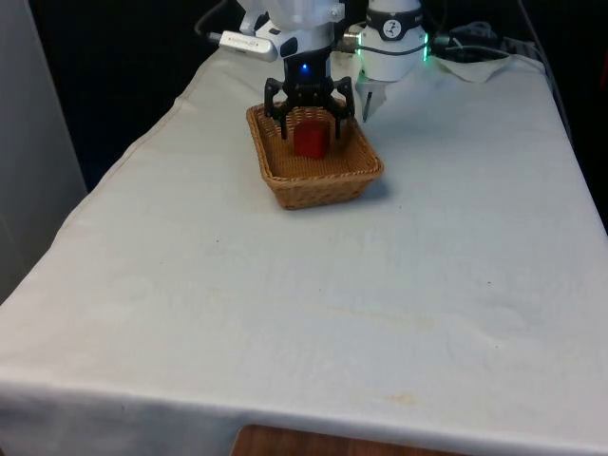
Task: Pick up the cube and place it into the basket.
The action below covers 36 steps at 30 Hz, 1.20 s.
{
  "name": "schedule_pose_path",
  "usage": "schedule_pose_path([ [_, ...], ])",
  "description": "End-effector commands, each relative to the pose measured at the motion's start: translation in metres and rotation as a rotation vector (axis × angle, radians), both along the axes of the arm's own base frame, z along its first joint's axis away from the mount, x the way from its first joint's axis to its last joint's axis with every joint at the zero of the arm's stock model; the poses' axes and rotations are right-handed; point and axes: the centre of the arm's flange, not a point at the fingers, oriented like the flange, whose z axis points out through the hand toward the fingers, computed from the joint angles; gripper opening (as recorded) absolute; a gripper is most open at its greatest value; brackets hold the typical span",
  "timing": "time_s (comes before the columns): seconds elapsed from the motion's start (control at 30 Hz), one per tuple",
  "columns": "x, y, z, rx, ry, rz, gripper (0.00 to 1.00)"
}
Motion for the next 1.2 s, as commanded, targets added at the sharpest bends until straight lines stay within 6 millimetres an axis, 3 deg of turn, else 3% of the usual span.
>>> schedule_pose_path([
  [0.0,0.002,-0.001,0.005,0.000,-0.003,0.000,1.00],
  [0.87,0.033,-0.003,0.096,0.037,-0.066,-0.019,1.00],
  [0.9,0.032,-0.002,0.092,0.044,-0.068,-0.014,1.00],
  [1.17,0.043,-0.003,0.128,0.047,-0.086,-0.026,1.00],
])
